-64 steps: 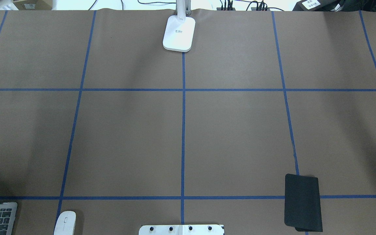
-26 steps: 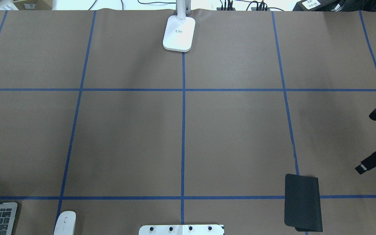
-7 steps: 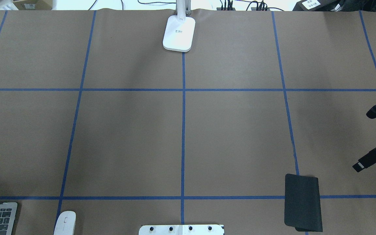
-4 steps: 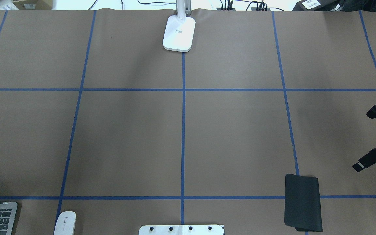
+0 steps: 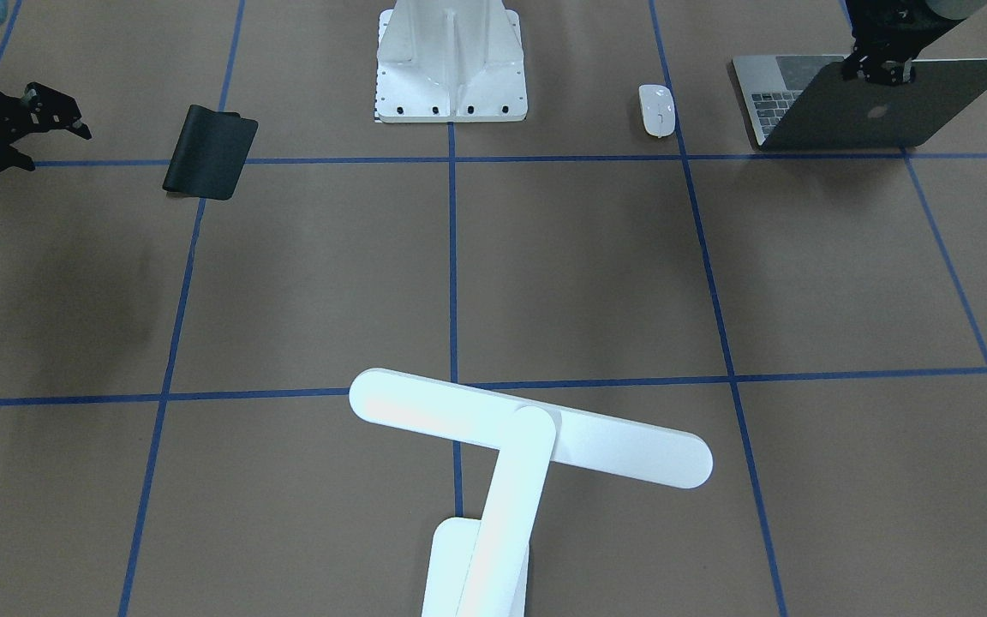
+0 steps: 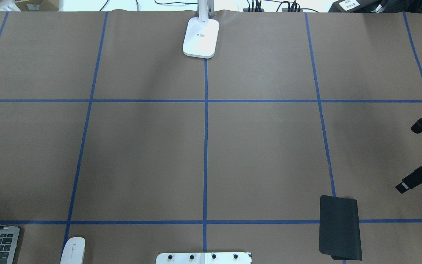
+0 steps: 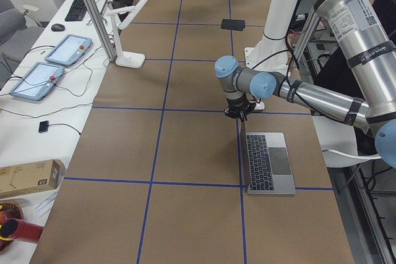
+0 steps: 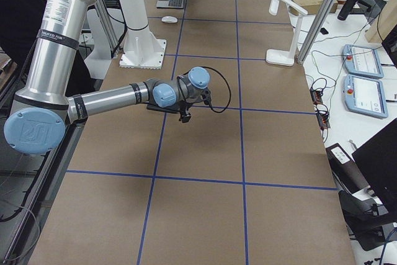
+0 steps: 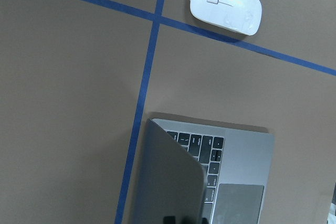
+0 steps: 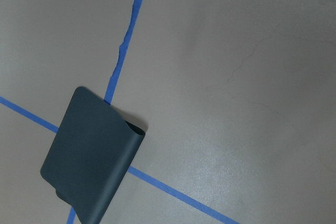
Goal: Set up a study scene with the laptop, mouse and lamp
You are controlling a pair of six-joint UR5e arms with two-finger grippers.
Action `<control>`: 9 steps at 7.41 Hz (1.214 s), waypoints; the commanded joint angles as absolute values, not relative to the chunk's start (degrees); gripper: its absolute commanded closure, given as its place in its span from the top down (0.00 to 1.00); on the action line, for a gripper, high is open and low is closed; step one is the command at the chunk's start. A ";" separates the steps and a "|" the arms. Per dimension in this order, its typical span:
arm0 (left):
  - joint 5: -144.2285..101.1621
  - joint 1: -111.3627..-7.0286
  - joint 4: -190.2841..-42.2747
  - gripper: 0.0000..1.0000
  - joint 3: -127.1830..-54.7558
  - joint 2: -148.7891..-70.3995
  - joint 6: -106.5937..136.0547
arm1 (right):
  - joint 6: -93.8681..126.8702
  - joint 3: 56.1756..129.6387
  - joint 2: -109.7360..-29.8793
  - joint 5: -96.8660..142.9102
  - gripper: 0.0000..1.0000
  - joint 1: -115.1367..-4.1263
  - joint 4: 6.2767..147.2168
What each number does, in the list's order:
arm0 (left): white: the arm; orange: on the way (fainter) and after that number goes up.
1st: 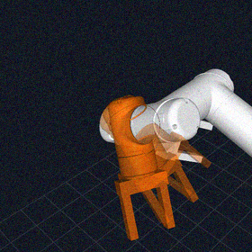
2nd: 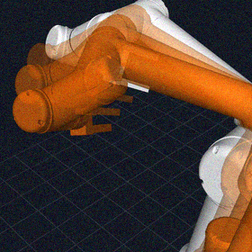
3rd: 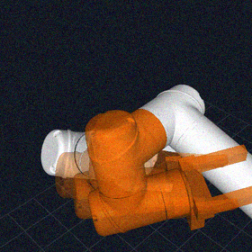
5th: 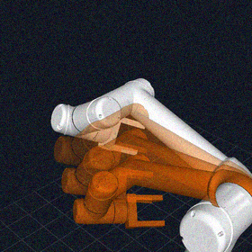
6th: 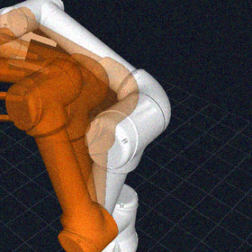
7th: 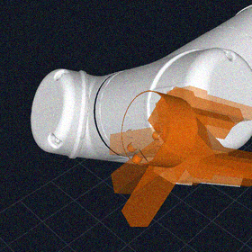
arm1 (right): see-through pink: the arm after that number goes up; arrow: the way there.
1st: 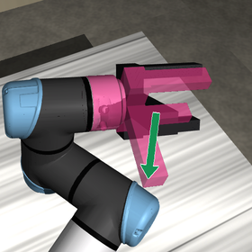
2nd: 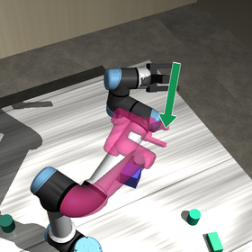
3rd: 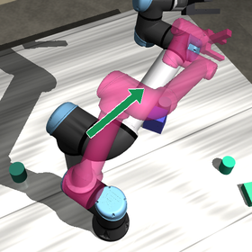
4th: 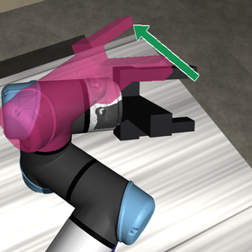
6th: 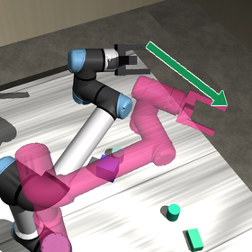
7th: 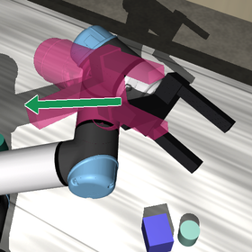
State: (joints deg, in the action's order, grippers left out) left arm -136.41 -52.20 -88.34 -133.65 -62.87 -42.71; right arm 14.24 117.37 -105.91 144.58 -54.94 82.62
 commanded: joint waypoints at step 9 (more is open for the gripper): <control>-136.32 -54.75 -88.77 0.08 -133.94 -62.84 -45.09 | 14.15 117.42 -105.91 144.67 1.00 -54.67 82.62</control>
State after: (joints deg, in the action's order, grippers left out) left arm -136.32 -54.56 -88.74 -133.81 -62.68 -45.08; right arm 14.18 117.42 -105.91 144.67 -54.69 82.62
